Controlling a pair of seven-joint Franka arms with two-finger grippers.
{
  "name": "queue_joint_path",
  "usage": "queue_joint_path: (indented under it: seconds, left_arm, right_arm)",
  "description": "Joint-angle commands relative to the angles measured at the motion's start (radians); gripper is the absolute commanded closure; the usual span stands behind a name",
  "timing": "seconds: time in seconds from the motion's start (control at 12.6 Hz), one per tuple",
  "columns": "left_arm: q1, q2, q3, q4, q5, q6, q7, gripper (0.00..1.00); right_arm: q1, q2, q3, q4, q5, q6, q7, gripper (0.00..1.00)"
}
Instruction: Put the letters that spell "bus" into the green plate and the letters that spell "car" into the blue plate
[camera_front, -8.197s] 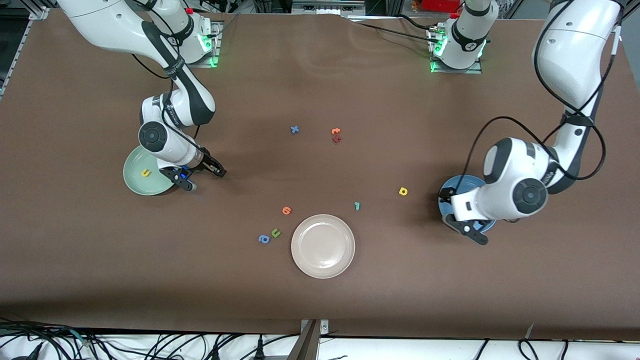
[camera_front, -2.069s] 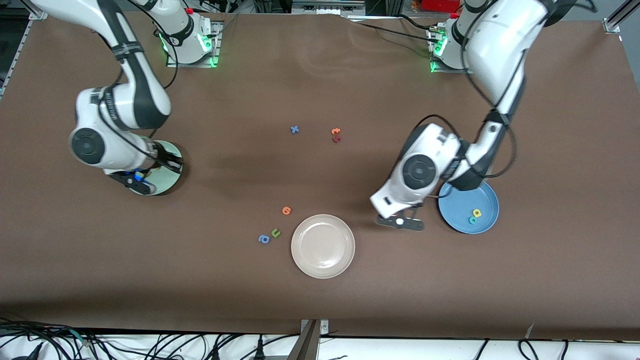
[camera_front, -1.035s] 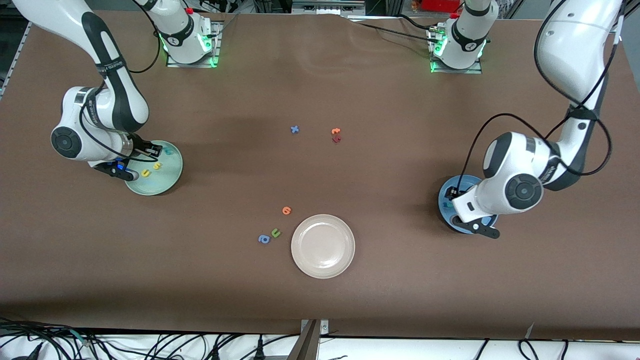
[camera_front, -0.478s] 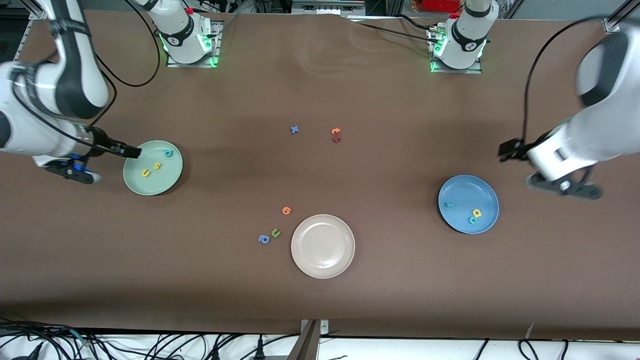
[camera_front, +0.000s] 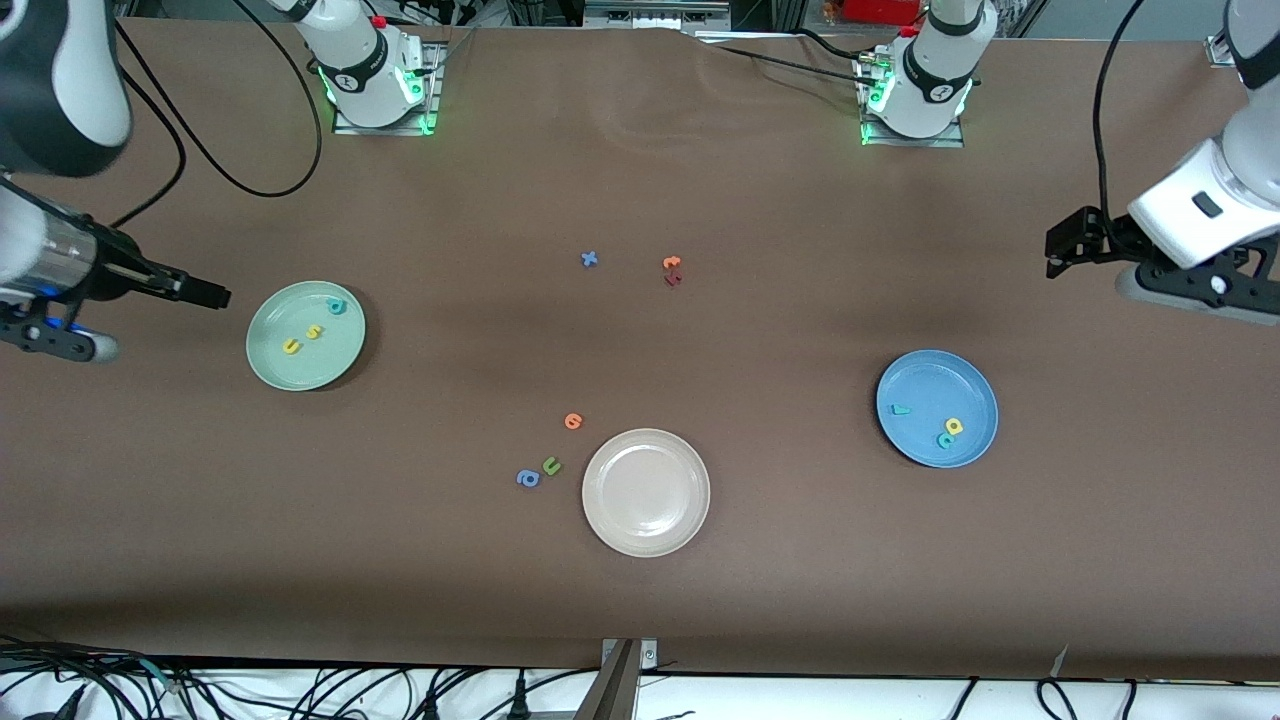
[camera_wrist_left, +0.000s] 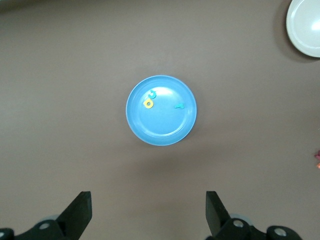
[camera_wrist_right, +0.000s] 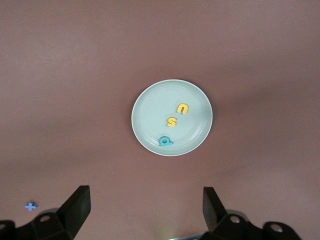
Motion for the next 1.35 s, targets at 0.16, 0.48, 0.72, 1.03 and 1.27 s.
queue_joint_path:
  seconds: [0.16, 0.48, 0.72, 1.03, 1.27]
  left_arm:
    - [-0.067, -0.078, 0.068, -0.093, -0.048, 0.014, 0.014, 0.00]
    - [-0.079, -0.061, 0.055, -0.058, -0.034, -0.008, -0.073, 0.00]
    - [-0.079, -0.059, 0.059, -0.035, -0.043, -0.040, -0.080, 0.00]
    - [-0.079, -0.053, 0.057, -0.027, -0.042, -0.049, -0.077, 0.00]
    - [-0.079, -0.053, 0.057, -0.019, -0.043, -0.049, -0.077, 0.00]
  right_arm:
    - [-0.005, -0.009, 0.000, 0.053, 0.007, -0.054, -0.110, 0.00]
    - [-0.003, -0.052, 0.004, 0.053, 0.010, -0.051, -0.147, 0.00]
    - [-0.003, -0.052, 0.029, 0.054, 0.008, -0.058, -0.127, 0.00]
    - [0.009, -0.052, 0.032, 0.054, 0.008, -0.054, -0.121, 0.00]
    - [0.009, -0.047, 0.031, 0.054, 0.010, -0.051, -0.121, 0.01]
